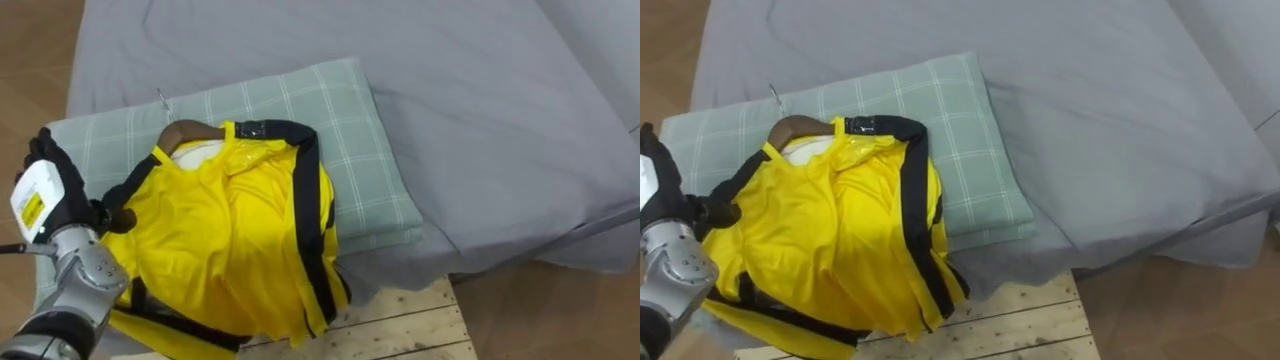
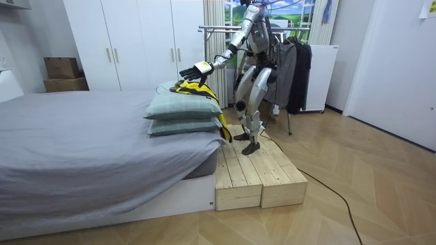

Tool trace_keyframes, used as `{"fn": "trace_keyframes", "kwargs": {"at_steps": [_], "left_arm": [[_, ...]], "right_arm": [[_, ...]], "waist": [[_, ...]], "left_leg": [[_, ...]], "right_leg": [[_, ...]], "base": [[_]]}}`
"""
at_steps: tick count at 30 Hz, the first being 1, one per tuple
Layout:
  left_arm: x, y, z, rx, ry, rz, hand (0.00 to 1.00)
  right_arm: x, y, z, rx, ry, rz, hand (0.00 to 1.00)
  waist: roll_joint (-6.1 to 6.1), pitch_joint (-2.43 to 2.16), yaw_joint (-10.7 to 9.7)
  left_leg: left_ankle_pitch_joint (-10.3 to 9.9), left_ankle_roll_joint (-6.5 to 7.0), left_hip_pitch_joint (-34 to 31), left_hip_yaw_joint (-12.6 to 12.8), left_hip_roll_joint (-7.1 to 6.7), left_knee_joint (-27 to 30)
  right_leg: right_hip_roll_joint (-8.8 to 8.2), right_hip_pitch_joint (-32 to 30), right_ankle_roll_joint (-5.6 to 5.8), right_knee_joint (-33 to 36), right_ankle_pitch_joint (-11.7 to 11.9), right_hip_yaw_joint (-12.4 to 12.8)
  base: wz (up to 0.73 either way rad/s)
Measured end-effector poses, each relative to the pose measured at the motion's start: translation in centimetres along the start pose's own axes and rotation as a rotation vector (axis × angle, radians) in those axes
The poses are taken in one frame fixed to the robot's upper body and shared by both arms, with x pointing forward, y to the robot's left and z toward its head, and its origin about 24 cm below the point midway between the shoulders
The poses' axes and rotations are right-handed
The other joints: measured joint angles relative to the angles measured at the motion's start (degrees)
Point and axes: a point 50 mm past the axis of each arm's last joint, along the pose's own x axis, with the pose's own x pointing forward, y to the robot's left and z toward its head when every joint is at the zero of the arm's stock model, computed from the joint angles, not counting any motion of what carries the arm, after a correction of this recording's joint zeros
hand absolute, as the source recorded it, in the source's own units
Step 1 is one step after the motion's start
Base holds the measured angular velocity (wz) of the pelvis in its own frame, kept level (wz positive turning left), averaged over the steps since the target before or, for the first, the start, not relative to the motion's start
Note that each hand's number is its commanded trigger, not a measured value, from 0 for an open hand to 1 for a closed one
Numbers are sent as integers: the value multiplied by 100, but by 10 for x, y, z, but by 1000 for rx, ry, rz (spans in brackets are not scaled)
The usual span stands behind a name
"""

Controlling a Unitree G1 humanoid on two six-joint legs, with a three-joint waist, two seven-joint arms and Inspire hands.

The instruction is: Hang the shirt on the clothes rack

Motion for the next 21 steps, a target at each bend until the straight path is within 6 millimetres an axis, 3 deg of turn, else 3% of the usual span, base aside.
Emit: {"fn": "trace_keyframes", "kwargs": {"at_steps": [3,8,14,21], "left_arm": [[1,-1,0,-37,22,-16,0],[0,-4,1,-60,38,-58,0],[4,-6,15,-58,6,-100,0],[5,-9,30,-35,-50,-123,0]], "right_arm": [[1,2,7,10,-26,1,0],[2,7,26,23,-84,7,0],[2,10,38,36,-135,12,0],[0,20,57,7,-209,80,0]], "waist": [[4,1,-20],[29,13,-96],[149,83,-109],[227,117,-94]], "left_leg": [[-11,-19,-62,0,30,27],[-99,-31,-393,-37,196,302],[-103,-25,-683,-58,207,398],[-103,-25,-776,-33,212,397]], "right_leg": [[25,-64,-16,5,2,5],[108,-312,-78,104,3,-33],[88,-608,-86,213,0,-32],[85,-720,-91,236,2,-12]], "base": [[-4],[-6],[1],[0]]}}
